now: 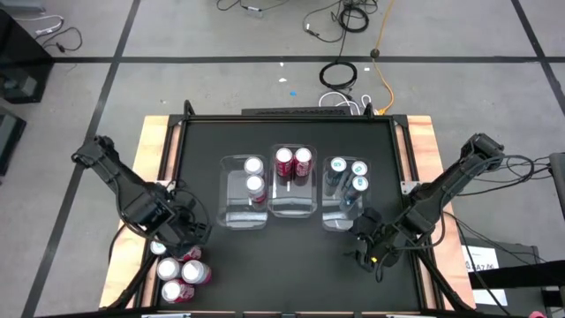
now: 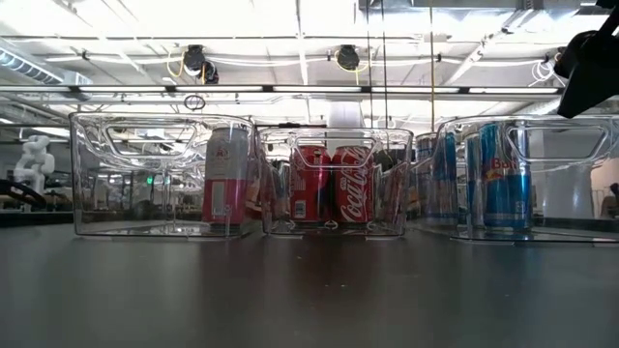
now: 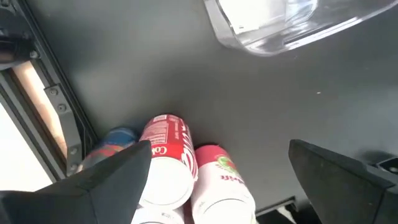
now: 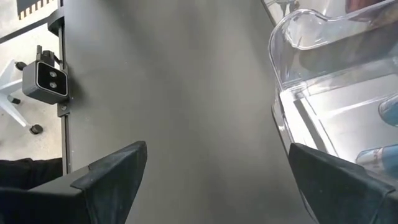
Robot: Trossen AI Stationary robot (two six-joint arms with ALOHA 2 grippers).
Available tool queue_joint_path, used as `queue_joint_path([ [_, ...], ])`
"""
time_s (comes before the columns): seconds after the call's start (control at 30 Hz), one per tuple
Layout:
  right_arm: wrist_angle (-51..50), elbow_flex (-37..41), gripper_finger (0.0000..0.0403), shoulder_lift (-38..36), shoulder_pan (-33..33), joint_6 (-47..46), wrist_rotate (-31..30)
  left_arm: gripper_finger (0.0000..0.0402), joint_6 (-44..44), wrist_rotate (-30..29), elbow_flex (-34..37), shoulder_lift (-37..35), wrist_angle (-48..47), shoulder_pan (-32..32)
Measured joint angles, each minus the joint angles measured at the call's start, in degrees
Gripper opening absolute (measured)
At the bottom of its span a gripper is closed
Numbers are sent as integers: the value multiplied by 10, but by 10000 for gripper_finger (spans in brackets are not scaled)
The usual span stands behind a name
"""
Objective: Sort soda cans
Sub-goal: Put the right white orange soda can into the middle left transparent bin
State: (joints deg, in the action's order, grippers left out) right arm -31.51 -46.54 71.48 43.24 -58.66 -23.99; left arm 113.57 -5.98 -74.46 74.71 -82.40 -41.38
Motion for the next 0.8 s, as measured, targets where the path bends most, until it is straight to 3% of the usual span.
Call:
queue_joint_path([
  [0.43,3,0,384,0,0,-7,0,386,-163,28,0,59,0,0],
  [0.8,25,0,384,0,0,-97,0,386,-239,28,0,77,62,0],
])
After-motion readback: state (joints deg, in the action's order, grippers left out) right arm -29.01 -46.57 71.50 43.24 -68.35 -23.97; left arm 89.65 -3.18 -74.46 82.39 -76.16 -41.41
